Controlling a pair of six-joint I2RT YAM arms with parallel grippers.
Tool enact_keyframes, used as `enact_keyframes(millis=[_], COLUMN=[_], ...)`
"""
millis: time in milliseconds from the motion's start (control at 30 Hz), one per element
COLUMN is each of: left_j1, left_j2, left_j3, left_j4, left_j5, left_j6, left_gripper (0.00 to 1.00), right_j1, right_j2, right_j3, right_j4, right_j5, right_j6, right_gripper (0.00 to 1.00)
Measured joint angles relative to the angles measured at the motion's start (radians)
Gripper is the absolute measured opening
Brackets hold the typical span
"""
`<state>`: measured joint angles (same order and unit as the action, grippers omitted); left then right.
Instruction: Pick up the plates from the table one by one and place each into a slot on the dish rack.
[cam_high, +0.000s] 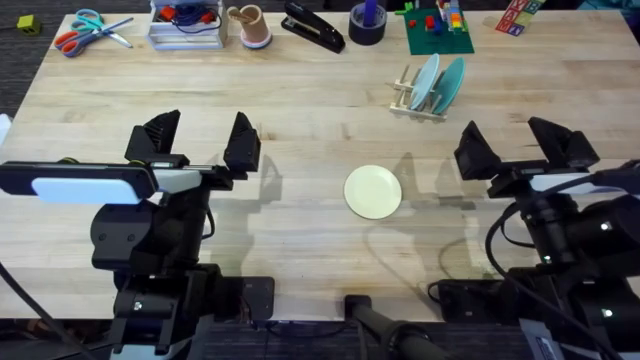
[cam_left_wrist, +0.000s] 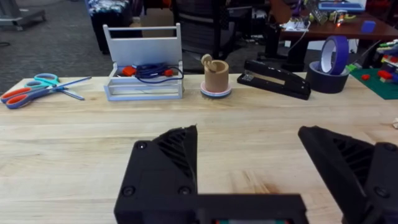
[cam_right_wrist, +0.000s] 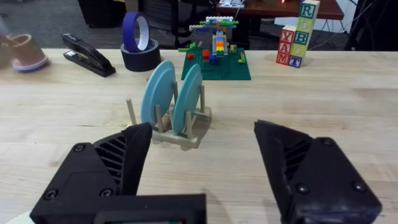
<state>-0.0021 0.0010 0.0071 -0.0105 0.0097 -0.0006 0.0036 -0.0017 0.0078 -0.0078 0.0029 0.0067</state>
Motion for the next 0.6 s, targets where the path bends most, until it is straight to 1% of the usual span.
enact_keyframes(millis=[200,433,533,600], left_j1=[0.000,0.000,0.000,0.000], left_j2=[0.000,0.000,0.000,0.000], left_j3=[0.000,0.000,0.002,0.013], left_j4=[0.003,0.068,0.070,0.053], left_j5=[-0.013,-0.032,-0.033,-0.033], left_j6=[0.012,0.024,0.024,0.024], left_gripper=[0.993,0.993,0.993,0.992], right_j1=[0.000,0.000,0.000,0.000], right_j2=[0.000,0.000,0.000,0.001], right_j3=[0.000,0.000,0.000,0.004], right_j4=[-0.004,0.000,0.005,0.001], right_j5=[0.000,0.000,0.000,0.000], right_j6=[0.000,0.000,0.009,0.024], right_gripper=[0.994,0.995,0.995,0.995])
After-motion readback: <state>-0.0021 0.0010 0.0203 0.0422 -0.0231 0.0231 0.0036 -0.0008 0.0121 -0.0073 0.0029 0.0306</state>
